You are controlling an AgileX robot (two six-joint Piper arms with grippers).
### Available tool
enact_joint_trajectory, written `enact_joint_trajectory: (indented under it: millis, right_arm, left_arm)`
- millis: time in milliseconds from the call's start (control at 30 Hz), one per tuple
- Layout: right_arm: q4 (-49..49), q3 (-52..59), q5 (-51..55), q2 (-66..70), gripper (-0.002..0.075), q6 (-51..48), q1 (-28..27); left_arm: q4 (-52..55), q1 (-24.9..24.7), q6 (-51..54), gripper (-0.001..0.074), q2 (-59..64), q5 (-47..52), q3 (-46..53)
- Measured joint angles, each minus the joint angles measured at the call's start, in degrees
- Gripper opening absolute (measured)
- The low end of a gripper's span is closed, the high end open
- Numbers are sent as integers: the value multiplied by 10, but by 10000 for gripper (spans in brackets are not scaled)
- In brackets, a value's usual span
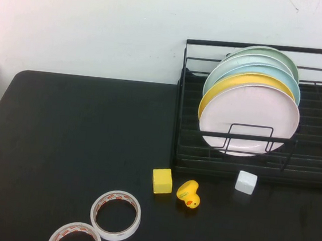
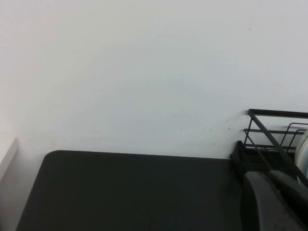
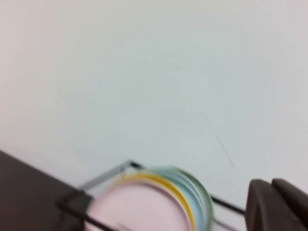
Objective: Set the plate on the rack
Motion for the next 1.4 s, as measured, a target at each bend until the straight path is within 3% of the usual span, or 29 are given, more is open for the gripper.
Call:
enact_joint_trajectory:
  millis: [33, 100, 200, 300, 433, 667, 833, 1100, 1400]
  right_arm:
    - [-39, 7, -10, 0, -2, 33, 0]
    - [-193, 26, -29, 0, -2, 193, 0]
    - [-488, 54, -5, -8, -2, 571, -1]
    - [-749, 73, 66, -29, -2, 862, -1]
    - [-866, 100, 111, -64, -2, 1005, -1]
    - [-843, 150, 122, -78, -2, 1040, -19]
    - [-769, 152, 103, -78, -2, 959, -64]
    - [-763, 154, 94, -78, -2, 914, -129]
    - [-763, 154, 94, -78, -2, 908, -141]
  left_arm:
    - [0, 0, 0, -2, 0, 0, 0]
    - [0, 0, 2, -2, 0, 0, 0]
    - [0, 0, 2, -2, 0, 0, 0]
    - [0, 0, 2, -2, 0, 0, 0]
    - [0, 0, 2, -2, 0, 0, 0]
    - [0, 0, 2, -3, 0, 1, 0]
    - [0, 0, 2, -3, 0, 2, 0]
    - [0, 0, 2, -3, 0, 2, 0]
    - [0, 0, 0, -3, 0, 2, 0]
